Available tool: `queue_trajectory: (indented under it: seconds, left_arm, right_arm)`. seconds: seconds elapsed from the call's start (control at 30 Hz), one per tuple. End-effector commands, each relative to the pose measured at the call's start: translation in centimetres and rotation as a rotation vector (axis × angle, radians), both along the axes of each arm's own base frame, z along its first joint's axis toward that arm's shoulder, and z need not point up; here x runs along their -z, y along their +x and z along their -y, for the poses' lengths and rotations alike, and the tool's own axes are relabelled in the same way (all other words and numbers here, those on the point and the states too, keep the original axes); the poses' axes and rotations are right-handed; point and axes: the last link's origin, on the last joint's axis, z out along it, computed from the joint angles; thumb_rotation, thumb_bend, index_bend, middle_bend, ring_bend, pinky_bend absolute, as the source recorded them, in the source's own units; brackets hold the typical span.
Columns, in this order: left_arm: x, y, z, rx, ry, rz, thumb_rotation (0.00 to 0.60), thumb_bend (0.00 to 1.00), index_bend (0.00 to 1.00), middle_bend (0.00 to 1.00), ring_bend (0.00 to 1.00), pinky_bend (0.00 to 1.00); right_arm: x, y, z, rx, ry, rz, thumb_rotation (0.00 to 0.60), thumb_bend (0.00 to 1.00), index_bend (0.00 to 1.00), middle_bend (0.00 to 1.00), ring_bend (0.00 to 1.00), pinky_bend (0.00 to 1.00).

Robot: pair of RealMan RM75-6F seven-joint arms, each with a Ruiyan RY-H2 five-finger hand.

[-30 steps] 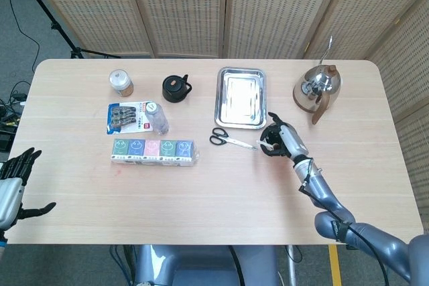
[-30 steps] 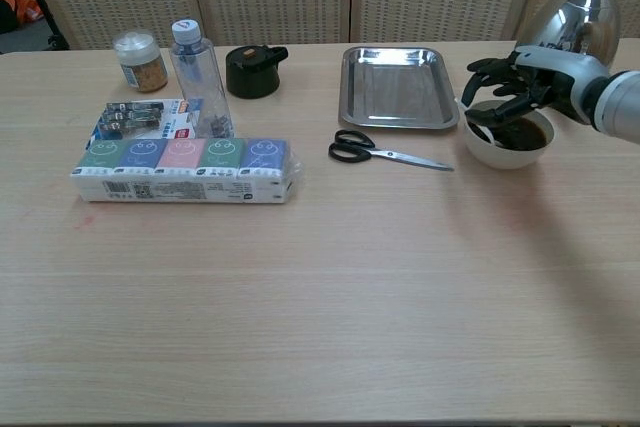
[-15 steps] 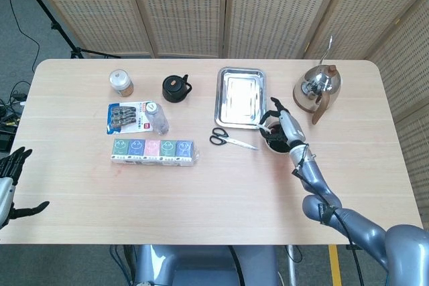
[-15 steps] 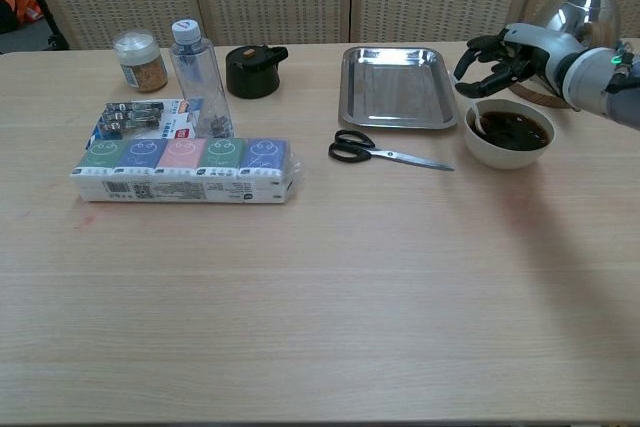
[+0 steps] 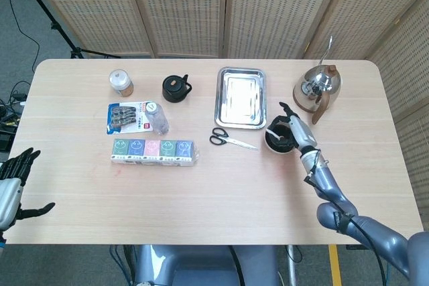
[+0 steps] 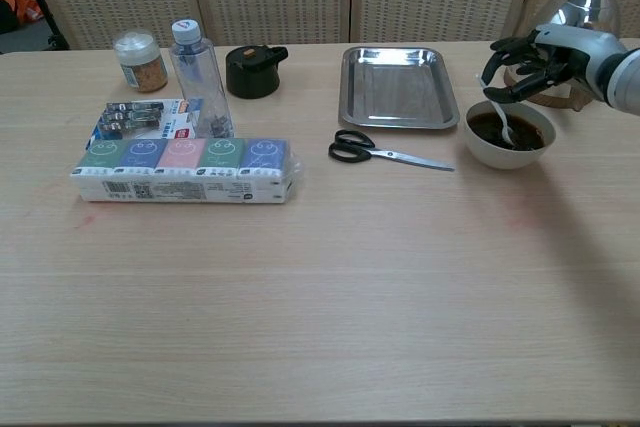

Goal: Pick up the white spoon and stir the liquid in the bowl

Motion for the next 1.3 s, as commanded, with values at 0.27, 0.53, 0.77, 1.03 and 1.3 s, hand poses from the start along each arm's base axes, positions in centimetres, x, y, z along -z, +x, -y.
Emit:
queue_trajectory:
  seconds: [0.27,0.53,0.77,1.03,1.3]
  left_arm:
    - [0.0,-0.1,0.2,-0.003,0.002,-0.001,0.600,0.00,0.00,0.00,0.00,0.00]
    - [0.0,-0.1,0.2,-0.005,0.003,-0.002,0.600,0.00,0.00,0.00,0.00,0.00]
    - [0.0,-0.2,0.0,-0.009,0.003,-0.002,0.600,0.00,0.00,0.00,0.00,0.00]
    - [0.2,-0.3,-0.3,-0.012,-0.004,-0.007,0.600,0.00,0.00,0.00,0.00,0.00]
    - [0.7,0.1,-0.1,-0.004,-0.017,-0.018,0.600,0.00,0.00,0.00,0.00,0.00]
  right_arm:
    - [0.2,0.4,-1.2,-0.026,0.023,0.014,0.600,0.55,0.58,0.00,0.00,0.00]
    - [1.8,1.6,0.1,-0.010,0.018,0.028,0.600,0.56,0.58,0.00,0.00,0.00]
    - [1.2,0.6,1.5,0.039,-0.033,0.034,0.600,0.56,0.58,0.00,0.00,0.00]
    - [-1.2,-0.9,1.4,0.061,-0.079,0.053,0.600,0.56,0.58,0.00,0.00,0.00]
    - [-1.9,-2.6,-0.5,0.071,-0.053,0.057,0.600,0.56,0.58,0.00,0.00,0.00]
